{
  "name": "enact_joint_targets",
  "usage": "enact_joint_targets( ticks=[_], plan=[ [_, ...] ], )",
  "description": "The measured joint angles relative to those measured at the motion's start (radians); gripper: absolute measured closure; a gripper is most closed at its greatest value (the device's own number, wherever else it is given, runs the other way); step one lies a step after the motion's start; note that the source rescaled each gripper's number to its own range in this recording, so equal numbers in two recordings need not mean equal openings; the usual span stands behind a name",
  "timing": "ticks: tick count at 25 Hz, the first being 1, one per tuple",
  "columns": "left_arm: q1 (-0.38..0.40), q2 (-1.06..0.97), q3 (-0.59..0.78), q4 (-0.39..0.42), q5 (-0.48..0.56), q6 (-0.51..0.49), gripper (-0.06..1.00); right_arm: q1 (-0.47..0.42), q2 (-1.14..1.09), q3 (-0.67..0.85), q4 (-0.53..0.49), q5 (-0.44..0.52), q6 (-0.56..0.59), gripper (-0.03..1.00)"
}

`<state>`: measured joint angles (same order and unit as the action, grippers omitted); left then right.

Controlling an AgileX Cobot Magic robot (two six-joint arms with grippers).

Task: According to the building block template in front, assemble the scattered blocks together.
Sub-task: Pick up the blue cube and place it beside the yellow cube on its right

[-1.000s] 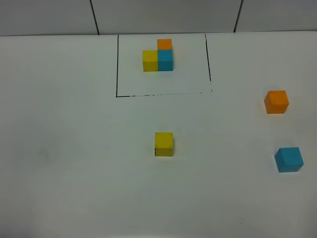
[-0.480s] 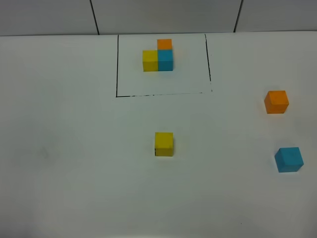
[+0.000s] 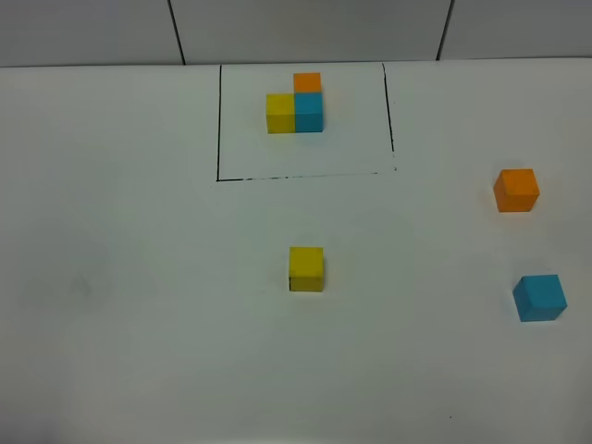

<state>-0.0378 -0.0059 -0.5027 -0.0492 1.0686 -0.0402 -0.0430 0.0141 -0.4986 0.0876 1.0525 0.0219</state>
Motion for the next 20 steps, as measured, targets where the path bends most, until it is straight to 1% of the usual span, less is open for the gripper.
enact_joint_targets(
  ticks=[3, 6, 9, 12, 13, 15, 20],
  plan=[
    [0.000, 0.003, 0.000, 0.000, 0.000, 0.000, 0.11, 0.000, 0.005, 0.000, -0.001, 0.000, 0.011, 0.21],
    [0.000, 0.003, 0.000, 0.000, 0.000, 0.000, 0.11, 0.000, 0.072, -0.014, -0.004, 0.034, 0.015, 0.18],
    [0.000, 0.003, 0.000, 0.000, 0.000, 0.000, 0.11, 0.000, 0.199, -0.050, -0.005, 0.060, 0.014, 0.09],
    [0.000, 0.003, 0.000, 0.000, 0.000, 0.000, 0.11, 0.000, 0.379, -0.089, -0.024, 0.057, 0.012, 0.00],
    [0.000, 0.003, 0.000, 0.000, 0.000, 0.000, 0.11, 0.000, 0.429, -0.100, -0.037, 0.051, 0.012, -0.02],
    [0.000, 0.003, 0.000, 0.000, 0.000, 0.000, 0.11, 0.000, 0.549, -0.112, -0.061, 0.025, 0.012, -0.03],
    [0.000, 0.003, 0.000, 0.000, 0.000, 0.000, 0.11, 0.000, 0.842, -0.118, -0.076, -0.099, 0.012, -0.03]
  ],
)
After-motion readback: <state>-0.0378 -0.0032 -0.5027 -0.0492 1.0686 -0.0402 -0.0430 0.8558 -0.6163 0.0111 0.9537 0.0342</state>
